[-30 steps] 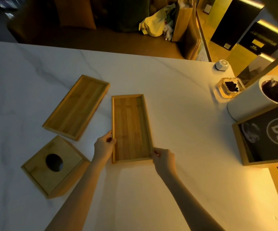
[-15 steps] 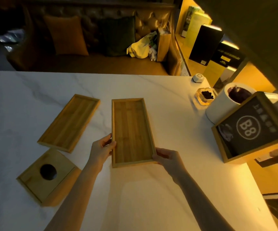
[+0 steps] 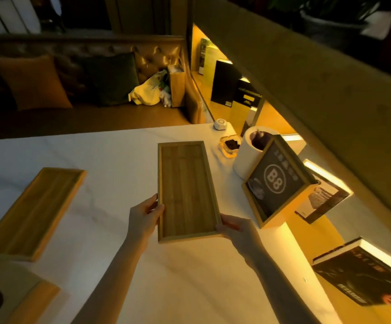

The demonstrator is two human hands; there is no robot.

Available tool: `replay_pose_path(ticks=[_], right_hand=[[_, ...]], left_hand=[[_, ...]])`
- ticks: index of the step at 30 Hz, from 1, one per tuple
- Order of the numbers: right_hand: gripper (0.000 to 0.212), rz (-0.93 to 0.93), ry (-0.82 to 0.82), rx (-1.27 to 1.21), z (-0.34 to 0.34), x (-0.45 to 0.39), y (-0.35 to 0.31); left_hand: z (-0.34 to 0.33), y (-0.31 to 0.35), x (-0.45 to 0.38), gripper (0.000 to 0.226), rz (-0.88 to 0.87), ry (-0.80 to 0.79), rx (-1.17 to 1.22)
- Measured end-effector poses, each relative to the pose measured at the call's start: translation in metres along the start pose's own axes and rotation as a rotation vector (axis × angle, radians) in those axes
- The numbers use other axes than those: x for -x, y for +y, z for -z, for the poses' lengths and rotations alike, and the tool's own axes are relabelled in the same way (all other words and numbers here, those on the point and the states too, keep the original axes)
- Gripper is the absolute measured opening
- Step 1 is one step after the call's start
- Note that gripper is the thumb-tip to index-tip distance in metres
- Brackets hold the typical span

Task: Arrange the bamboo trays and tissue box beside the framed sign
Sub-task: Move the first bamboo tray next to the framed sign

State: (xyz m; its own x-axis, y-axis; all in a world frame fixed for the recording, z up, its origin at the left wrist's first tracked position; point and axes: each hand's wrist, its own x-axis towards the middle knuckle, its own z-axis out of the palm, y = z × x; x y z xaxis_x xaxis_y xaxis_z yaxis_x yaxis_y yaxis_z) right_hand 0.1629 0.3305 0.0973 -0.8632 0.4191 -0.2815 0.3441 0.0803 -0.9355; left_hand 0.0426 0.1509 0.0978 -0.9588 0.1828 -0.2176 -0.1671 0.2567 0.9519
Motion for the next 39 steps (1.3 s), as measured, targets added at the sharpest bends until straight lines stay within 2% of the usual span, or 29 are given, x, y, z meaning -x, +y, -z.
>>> replay_pose_path(ticks=[4, 10, 18, 27, 33, 37, 39], right_hand=[[0.018, -0.036, 0.052, 0.038, 0.026, -0.009, 0.011], [0.015, -0.108, 0.127, 0.031, 0.050, -0.024, 0.029], [0.026, -0.282, 0.181, -0.020, 0.062, -0.049, 0.049], [0.033, -0.328, 0.195, 0.023, 0.066, -0.072, 0.068], [0.032, -0.284, 0.216, 0.132, 0.065, -0.081, 0.080], [0.015, -0.095, 0.288, 0.309, 0.061, -0.083, 0.081], [0.017, -0.043, 0.347, 0.404, 0.058, -0.083, 0.082]], left_hand=[[-0.034, 0.001, -0.010, 0.028, -0.034, -0.040, -0.095], [-0.075, -0.006, -0.029, 0.033, -0.044, -0.105, -0.186], [-0.106, -0.024, -0.050, 0.033, -0.021, -0.155, -0.233], [-0.126, -0.039, -0.072, 0.035, 0.062, -0.161, -0.246], [-0.133, -0.048, -0.077, 0.034, 0.059, -0.147, -0.219], [-0.137, -0.052, -0.084, 0.034, 0.012, -0.141, -0.302], [-0.140, -0.053, -0.087, 0.035, -0.002, -0.137, -0.362]])
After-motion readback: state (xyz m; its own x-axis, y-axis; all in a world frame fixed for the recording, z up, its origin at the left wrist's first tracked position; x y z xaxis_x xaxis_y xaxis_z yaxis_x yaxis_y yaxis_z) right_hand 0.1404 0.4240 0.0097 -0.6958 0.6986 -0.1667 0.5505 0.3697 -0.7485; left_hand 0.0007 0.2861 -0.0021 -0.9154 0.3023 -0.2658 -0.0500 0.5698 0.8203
